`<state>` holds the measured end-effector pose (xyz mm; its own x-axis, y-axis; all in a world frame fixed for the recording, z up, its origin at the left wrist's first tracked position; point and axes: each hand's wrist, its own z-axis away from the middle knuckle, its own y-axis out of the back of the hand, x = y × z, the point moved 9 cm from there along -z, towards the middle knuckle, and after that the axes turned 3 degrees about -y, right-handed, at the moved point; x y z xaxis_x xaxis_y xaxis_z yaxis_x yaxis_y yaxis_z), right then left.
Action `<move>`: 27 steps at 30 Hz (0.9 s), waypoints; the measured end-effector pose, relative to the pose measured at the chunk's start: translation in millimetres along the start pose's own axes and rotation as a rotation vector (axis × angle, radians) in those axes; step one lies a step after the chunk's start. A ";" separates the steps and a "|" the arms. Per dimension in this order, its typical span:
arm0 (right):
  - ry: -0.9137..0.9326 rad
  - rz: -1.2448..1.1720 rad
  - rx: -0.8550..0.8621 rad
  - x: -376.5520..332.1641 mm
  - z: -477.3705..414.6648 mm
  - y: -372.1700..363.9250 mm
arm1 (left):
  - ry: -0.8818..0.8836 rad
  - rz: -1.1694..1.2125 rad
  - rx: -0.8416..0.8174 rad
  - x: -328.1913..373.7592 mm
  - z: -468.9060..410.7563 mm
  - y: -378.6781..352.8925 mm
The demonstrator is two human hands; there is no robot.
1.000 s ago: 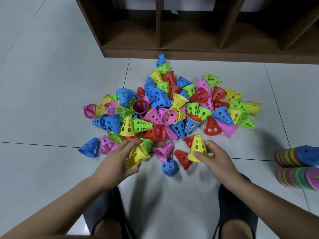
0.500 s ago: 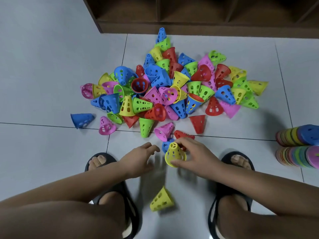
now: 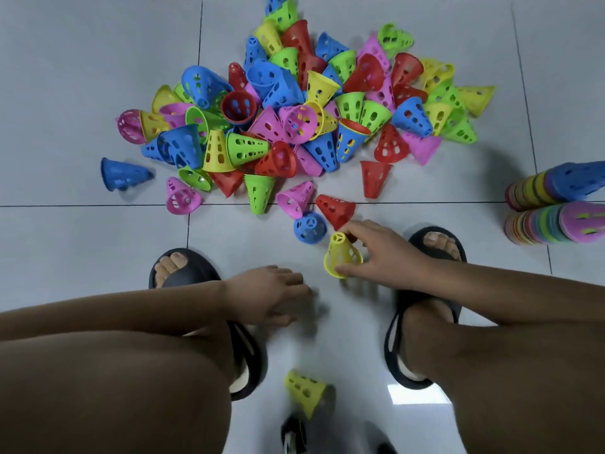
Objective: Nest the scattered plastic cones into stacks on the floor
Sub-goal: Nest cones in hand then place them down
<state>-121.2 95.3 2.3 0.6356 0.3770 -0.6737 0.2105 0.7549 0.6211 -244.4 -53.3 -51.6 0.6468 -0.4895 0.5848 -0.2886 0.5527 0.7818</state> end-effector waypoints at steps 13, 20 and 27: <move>0.094 0.090 -0.074 -18.4 38.7 -29.5 | -0.076 -0.122 -0.233 41.9 22.3 -40.3; 0.118 0.152 -0.058 -18.8 45.9 -37.4 | -0.327 -0.259 -0.454 121.5 11.5 -53.8; 0.110 0.152 -0.054 -17.6 39.8 -40.9 | -0.327 -0.400 -0.755 140.7 -1.4 -89.1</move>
<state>-111.4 36.5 4.7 0.5716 0.5433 -0.6149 0.0757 0.7113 0.6988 -126.7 -170.5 -39.2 0.3333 -0.8428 0.4226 0.5272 0.5382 0.6576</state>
